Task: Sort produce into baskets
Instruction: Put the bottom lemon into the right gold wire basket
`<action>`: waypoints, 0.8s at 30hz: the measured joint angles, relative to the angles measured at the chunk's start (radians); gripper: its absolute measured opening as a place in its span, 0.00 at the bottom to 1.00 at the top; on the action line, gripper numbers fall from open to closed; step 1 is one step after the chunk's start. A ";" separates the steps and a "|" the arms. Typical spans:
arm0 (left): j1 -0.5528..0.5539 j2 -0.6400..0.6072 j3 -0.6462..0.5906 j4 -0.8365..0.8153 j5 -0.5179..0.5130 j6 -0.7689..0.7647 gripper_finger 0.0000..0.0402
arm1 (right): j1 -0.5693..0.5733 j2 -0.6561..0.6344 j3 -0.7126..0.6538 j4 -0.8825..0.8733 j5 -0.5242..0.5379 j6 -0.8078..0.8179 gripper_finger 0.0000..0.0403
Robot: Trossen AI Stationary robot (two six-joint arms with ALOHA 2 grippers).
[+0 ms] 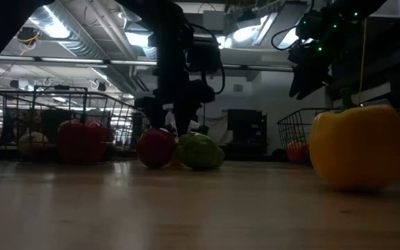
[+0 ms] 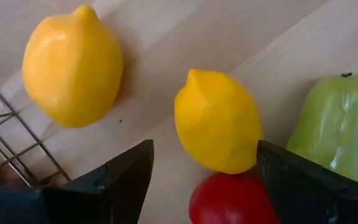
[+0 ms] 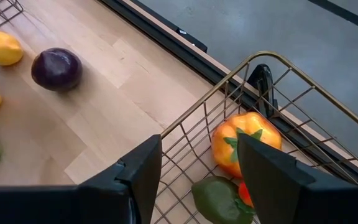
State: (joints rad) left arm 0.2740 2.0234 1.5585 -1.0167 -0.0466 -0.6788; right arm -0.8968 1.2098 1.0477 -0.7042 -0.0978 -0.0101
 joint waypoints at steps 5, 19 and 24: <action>0.000 0.008 0.002 0.029 0.001 -0.002 0.69 | 0.000 0.000 0.000 0.000 0.000 0.000 0.52; 0.011 0.012 0.000 0.033 0.014 0.001 0.69 | 0.000 0.000 0.000 0.000 0.000 0.000 0.52; 0.030 0.012 0.023 0.002 0.018 0.005 0.69 | 0.000 0.000 0.000 -0.001 0.000 0.000 0.52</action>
State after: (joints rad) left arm 0.3041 2.0357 1.5814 -1.0151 -0.0290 -0.6743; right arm -0.8967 1.2098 1.0477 -0.7048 -0.0978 -0.0101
